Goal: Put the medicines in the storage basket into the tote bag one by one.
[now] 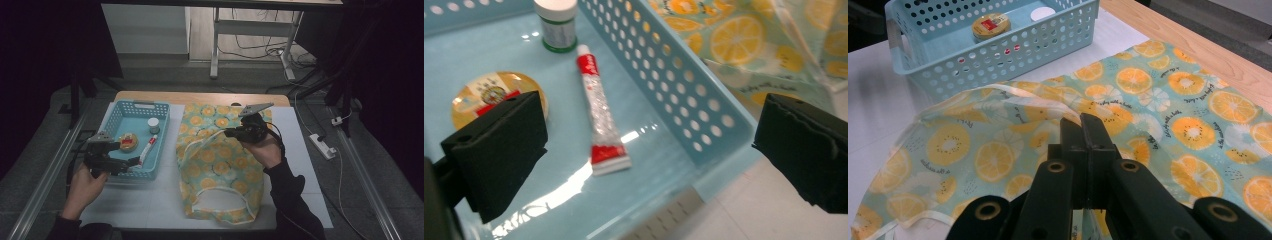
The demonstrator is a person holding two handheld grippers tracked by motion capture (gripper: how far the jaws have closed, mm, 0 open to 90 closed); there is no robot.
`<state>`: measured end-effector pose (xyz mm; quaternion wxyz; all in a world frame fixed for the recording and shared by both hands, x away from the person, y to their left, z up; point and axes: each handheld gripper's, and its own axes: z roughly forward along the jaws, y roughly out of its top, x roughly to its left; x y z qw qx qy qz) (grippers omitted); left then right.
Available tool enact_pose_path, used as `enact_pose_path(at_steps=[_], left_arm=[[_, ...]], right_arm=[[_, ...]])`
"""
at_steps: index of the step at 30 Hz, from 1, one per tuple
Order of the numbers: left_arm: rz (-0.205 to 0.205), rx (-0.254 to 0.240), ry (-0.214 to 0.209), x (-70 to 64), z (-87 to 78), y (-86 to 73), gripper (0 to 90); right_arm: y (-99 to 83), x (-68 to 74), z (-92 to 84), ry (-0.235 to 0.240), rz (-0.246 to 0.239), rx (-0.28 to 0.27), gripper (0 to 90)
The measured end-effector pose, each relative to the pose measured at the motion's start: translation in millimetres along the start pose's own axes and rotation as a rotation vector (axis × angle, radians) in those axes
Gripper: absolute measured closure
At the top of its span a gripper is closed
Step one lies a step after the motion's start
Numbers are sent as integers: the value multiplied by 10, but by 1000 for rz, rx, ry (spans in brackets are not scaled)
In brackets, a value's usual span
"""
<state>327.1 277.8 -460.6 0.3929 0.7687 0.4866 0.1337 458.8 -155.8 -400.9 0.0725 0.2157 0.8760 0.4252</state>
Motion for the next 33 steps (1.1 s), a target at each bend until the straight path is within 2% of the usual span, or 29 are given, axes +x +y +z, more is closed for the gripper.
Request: enact_pose_path(at_steps=[7, 9, 13, 19, 23, 25, 33], left_arm=[[-39, 52, 33, 156, 112, 144, 21], [-34, 57, 42, 199, 136, 185, 22], [-36, 54, 31, 285, 183, 254, 25], [-44, 86, 45, 413, 295, 342, 14], [-50, 112, 34, 518, 378, 367, 0], [-62, 120, 43, 566, 420, 376, 0], [-52, 180, 89, 680, 622, 414, 0]], right_arm=[[-1, -7, -5, -1, 1, -1, 900], [-2, -11, -7, -1, 1, -1, 900], [-3, -11, -4, -2, 0, -1, 900], [-4, -12, -4, -1, -1, -2, 900], [-5, -15, -5, -2, -2, -1, 900], [-6, -16, -2, -2, -1, -3, 900], [-10, -21, 6, 1, -1, 4, 900]])
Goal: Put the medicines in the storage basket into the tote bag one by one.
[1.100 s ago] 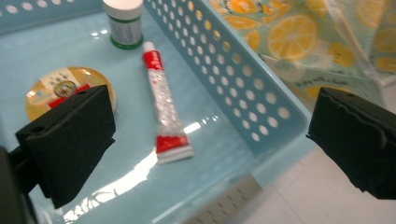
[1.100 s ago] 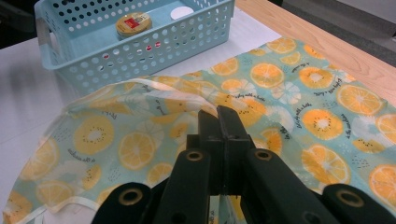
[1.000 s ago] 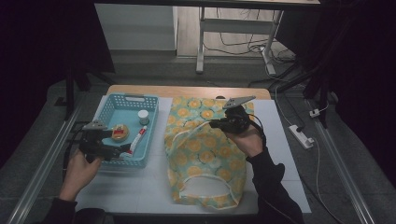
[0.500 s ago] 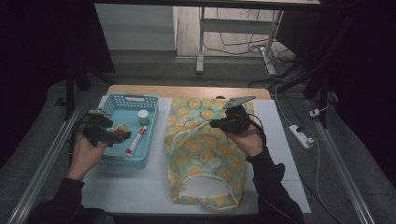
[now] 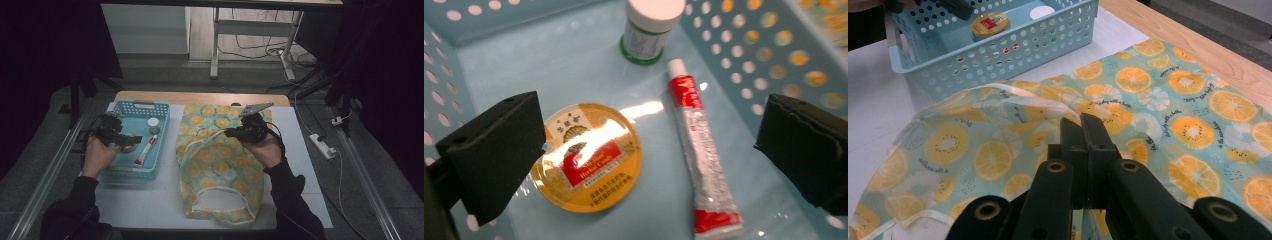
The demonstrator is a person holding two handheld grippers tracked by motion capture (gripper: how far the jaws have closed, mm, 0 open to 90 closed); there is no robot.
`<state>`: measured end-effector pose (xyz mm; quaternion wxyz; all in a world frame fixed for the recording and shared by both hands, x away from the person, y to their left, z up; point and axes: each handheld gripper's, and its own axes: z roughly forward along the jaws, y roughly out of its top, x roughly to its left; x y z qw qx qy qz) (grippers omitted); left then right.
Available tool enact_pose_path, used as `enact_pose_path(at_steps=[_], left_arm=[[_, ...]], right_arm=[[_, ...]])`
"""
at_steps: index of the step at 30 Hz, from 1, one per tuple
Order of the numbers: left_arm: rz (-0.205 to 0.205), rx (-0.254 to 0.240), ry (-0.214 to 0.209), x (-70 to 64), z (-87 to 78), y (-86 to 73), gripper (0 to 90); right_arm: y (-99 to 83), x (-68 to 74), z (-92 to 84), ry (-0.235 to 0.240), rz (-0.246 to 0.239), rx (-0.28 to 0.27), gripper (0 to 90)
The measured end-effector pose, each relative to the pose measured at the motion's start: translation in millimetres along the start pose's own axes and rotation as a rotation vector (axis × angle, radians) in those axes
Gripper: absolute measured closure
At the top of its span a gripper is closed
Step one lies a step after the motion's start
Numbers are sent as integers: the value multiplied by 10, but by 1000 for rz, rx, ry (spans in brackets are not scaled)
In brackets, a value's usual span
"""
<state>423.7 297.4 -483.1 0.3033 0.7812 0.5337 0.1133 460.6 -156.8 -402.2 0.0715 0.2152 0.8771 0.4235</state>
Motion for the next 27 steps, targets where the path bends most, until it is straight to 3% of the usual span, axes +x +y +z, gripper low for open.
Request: enact_pose_path(at_steps=[9, 19, 27], left_arm=[[-11, 38, 5, 139, 187, 51, 0], [36, 102, 2, 200, 369, 96, 0], [60, 187, 16, 188, 459, 98, 0]], right_arm=[[-2, -3, 4, 1, 1, 1, 900], [-3, -5, -1, 3, 1, 2, 900], [-6, -11, -5, 5, -4, 2, 900]])
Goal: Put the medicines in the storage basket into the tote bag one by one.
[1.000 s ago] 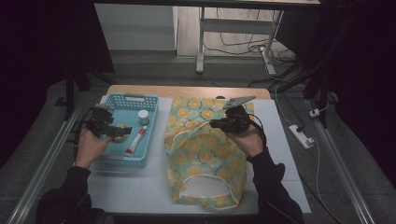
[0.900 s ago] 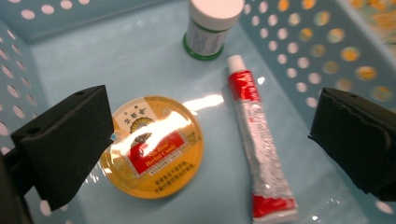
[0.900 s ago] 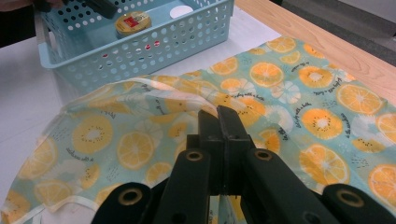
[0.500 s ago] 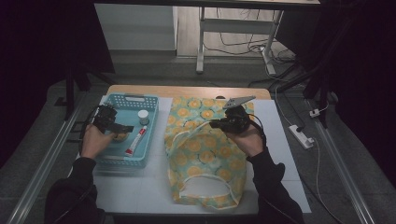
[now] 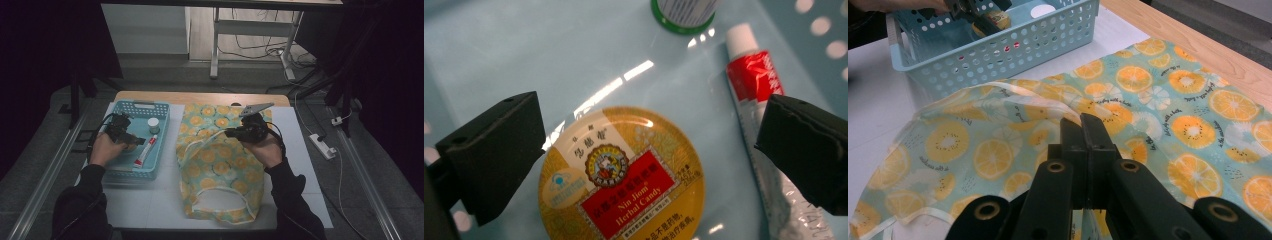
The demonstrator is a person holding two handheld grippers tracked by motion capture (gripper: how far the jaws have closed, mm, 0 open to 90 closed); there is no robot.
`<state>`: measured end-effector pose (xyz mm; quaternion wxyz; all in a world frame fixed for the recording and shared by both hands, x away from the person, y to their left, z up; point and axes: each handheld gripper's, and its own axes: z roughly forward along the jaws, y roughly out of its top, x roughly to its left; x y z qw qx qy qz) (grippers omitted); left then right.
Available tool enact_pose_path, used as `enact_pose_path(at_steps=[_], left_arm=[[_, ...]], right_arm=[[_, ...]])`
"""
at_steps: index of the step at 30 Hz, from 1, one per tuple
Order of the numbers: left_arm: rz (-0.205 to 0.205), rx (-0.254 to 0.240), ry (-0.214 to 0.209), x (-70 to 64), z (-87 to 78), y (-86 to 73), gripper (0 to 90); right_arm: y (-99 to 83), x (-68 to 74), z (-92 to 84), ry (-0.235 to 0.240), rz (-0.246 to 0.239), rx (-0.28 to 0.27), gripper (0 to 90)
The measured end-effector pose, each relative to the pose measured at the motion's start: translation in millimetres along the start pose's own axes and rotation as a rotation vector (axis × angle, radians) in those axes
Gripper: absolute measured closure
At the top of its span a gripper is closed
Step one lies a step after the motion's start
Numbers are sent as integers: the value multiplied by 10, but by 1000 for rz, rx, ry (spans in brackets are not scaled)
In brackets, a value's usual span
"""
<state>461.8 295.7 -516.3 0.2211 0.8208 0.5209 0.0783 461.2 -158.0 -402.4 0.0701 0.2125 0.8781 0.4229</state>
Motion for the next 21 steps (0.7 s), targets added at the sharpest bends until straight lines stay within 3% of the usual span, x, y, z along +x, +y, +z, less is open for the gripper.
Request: enact_pose_path(at_steps=[10, 18, 21], left_arm=[[-28, 84, 18, -41, 16, 8, 29], [-30, 140, 66, -68, -11, -10, 191], [-32, 153, 69, -80, -15, -12, 199]], right_arm=[[0, 1, -3, -2, -1, 1, 900], [4, 6, -4, -1, -1, 0, 900], [2, 1, -8, -1, -2, -2, 900]])
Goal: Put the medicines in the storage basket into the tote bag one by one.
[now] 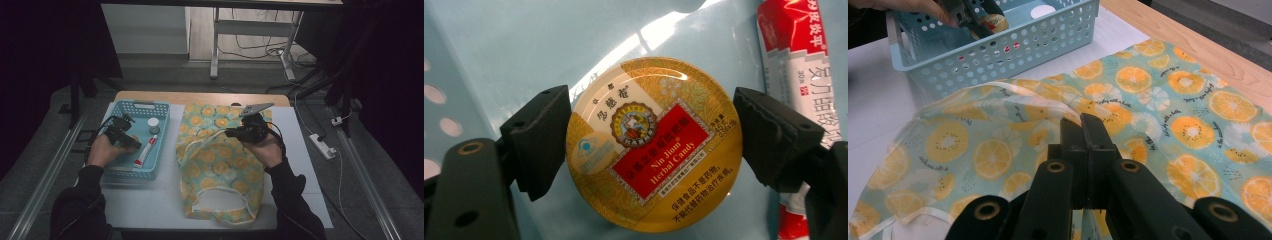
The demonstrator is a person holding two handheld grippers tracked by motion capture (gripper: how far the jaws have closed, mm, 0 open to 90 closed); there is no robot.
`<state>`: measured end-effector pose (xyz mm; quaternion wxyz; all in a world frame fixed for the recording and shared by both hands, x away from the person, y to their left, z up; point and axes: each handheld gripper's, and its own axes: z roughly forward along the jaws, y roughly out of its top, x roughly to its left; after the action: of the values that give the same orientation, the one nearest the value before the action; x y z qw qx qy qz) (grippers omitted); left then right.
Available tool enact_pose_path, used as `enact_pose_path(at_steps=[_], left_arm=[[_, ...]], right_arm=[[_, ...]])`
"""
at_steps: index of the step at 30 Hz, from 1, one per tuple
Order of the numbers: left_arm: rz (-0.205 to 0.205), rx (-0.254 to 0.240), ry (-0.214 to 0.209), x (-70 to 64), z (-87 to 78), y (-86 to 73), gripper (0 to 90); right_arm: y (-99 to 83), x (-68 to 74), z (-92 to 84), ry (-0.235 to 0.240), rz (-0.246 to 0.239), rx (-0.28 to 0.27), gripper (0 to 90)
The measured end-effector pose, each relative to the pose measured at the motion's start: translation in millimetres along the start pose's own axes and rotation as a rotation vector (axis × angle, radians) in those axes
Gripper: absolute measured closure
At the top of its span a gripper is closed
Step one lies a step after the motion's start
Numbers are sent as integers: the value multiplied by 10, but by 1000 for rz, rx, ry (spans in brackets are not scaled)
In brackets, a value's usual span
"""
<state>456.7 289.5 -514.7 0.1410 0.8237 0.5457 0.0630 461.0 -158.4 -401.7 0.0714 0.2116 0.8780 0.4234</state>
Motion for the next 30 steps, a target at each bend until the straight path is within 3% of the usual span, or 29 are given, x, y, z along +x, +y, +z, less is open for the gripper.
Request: enact_pose_path(at_steps=[5, 8, 14, 30], left_arm=[[-31, 6, 1, 6, -8, -7, 206], [-28, 5, 10, 2, -19, -5, 207], [-38, -71, -24, -9, -138, -7, 208], [24, -240, -121, -177, -460, -66, 208]], right_arm=[[-1, -1, -3, -2, 2, -3, 900], [-1, -3, -3, -1, 3, -3, 900], [-2, -11, -10, -4, 5, -8, 900], [-1, -11, -22, -6, 2, -22, 900]])
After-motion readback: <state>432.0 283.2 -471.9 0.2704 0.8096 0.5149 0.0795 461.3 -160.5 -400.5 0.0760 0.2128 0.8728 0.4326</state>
